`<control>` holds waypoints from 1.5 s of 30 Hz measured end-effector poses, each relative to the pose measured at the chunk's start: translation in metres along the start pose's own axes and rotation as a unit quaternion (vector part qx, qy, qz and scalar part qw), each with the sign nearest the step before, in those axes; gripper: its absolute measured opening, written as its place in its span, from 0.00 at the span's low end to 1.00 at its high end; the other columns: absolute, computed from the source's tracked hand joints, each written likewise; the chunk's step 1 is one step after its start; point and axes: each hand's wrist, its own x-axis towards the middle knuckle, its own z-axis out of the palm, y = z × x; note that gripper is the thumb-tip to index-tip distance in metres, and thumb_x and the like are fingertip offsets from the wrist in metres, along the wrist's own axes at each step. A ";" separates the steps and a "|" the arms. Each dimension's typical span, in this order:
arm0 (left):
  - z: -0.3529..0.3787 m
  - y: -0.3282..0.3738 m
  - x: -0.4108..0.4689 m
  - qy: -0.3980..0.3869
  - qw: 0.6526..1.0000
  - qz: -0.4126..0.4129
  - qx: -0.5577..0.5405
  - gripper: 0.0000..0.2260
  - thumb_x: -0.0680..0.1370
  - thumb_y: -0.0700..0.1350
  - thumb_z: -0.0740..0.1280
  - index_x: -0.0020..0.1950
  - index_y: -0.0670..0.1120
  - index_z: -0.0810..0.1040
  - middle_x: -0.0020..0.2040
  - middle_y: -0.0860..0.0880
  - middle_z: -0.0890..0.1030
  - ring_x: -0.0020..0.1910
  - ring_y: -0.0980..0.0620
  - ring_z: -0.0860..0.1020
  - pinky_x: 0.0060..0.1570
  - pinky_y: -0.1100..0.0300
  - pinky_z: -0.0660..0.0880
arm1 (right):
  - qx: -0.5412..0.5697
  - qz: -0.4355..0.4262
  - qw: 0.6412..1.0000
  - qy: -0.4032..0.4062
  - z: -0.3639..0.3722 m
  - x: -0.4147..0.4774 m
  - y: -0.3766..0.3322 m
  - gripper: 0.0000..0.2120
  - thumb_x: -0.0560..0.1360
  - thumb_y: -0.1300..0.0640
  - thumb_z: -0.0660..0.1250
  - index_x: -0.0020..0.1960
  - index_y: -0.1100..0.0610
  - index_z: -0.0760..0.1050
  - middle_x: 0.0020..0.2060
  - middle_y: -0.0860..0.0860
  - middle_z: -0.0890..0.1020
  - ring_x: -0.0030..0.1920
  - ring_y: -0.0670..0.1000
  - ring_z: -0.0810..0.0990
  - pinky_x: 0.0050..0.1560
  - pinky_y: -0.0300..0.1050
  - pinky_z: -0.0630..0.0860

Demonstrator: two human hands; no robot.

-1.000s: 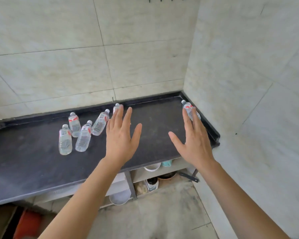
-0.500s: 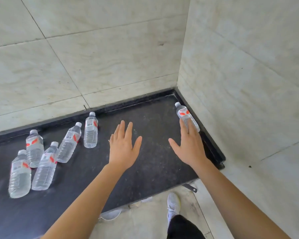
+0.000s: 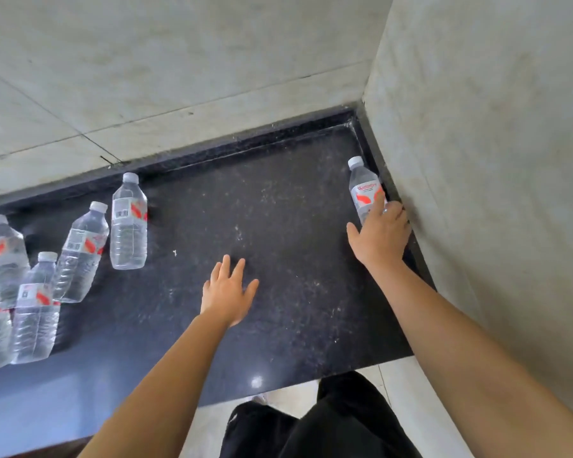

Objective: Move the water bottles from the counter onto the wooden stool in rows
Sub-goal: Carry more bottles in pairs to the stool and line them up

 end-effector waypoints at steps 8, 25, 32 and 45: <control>0.004 -0.038 0.019 0.034 0.998 0.054 0.030 0.28 0.83 0.60 0.55 0.80 0.52 0.57 0.81 0.48 0.53 0.78 0.44 0.54 0.74 0.47 0.60 | -0.085 0.039 0.996 0.009 0.012 0.026 -0.007 0.40 0.70 0.42 0.76 0.70 0.61 0.62 0.63 0.67 0.71 0.59 0.66 0.74 0.57 0.58 0.74; -0.079 -0.194 0.062 0.245 0.965 -0.031 -0.085 0.30 0.78 0.53 0.67 0.77 0.44 0.62 0.77 0.37 0.60 0.75 0.34 0.60 0.70 0.37 0.62 | -0.033 -0.235 0.971 -0.002 0.069 -0.113 -0.185 0.30 0.78 0.33 0.55 0.75 0.47 0.62 0.75 0.58 0.62 0.64 0.61 0.68 0.59 0.58 0.74; -0.082 -0.209 0.079 0.203 0.944 -0.076 -0.250 0.33 0.76 0.49 0.72 0.76 0.49 0.60 0.72 0.41 0.68 0.68 0.38 0.70 0.66 0.42 0.71 | 0.132 -0.357 0.923 -0.061 0.082 -0.145 -0.242 0.27 0.81 0.51 0.65 0.77 0.56 0.64 0.64 0.56 0.76 0.60 0.58 0.77 0.59 0.57 0.79; -0.025 -0.245 0.001 0.102 0.898 -0.086 -0.420 0.29 0.74 0.50 0.70 0.71 0.56 0.60 0.67 0.49 0.70 0.60 0.47 0.76 0.60 0.44 0.77 | 0.198 -0.118 0.973 -0.007 0.106 -0.134 -0.275 0.31 0.72 0.50 0.76 0.69 0.58 0.68 0.70 0.58 0.69 0.69 0.62 0.70 0.65 0.61 0.70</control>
